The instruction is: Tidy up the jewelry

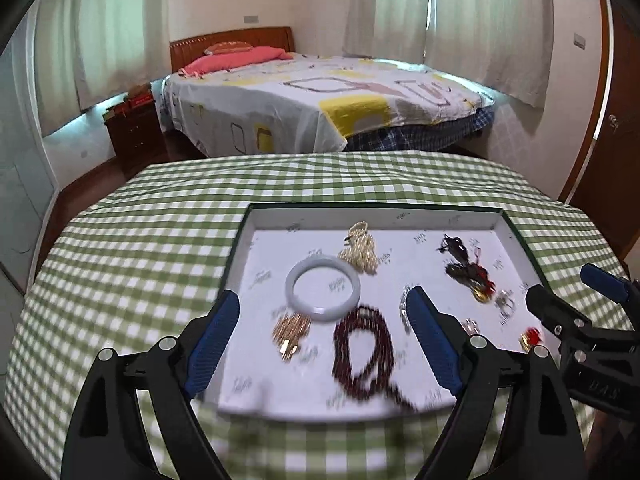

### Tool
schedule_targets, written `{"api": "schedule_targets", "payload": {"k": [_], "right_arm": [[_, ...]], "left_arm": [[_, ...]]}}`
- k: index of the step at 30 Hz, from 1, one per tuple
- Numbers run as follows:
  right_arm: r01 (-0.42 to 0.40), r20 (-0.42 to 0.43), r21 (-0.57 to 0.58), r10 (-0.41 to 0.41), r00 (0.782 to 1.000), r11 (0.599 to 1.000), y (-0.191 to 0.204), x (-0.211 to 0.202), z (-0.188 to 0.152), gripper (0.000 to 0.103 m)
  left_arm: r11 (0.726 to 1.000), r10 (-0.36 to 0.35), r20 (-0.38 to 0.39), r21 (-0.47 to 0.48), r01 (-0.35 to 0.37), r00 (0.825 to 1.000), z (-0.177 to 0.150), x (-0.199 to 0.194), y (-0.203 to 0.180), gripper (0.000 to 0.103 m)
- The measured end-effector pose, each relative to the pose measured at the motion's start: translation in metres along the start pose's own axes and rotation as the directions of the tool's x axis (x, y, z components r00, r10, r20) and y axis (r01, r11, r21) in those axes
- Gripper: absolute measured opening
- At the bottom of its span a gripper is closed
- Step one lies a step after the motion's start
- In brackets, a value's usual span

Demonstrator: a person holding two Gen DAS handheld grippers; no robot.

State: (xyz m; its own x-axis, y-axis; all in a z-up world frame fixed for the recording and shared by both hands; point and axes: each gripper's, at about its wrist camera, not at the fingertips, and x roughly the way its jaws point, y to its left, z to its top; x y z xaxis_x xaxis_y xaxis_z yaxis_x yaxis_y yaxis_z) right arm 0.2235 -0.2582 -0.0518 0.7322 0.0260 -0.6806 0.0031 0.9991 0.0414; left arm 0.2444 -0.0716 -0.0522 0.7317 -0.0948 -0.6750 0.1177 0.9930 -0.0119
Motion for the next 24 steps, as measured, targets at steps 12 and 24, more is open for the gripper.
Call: {"api": "schedule_targets", "payload": {"k": [12,24], "right_arm": [[-0.048,0.101,-0.014,0.049,0.994,0.999,0.017,-0.104,-0.027,0.094],[-0.063,0.197,-0.037,0.069,0.978,0.997,0.023,-0.188,-0.025,0.096]], "left_arm": [[0.996,0.094,0.086,-0.013,-0.093,0.992,-0.029,-0.106,0.018,0.084],[0.996,0.064,0.169,-0.075,-0.052,0.983,-0.033,-0.19,0.034,0.084]]}}
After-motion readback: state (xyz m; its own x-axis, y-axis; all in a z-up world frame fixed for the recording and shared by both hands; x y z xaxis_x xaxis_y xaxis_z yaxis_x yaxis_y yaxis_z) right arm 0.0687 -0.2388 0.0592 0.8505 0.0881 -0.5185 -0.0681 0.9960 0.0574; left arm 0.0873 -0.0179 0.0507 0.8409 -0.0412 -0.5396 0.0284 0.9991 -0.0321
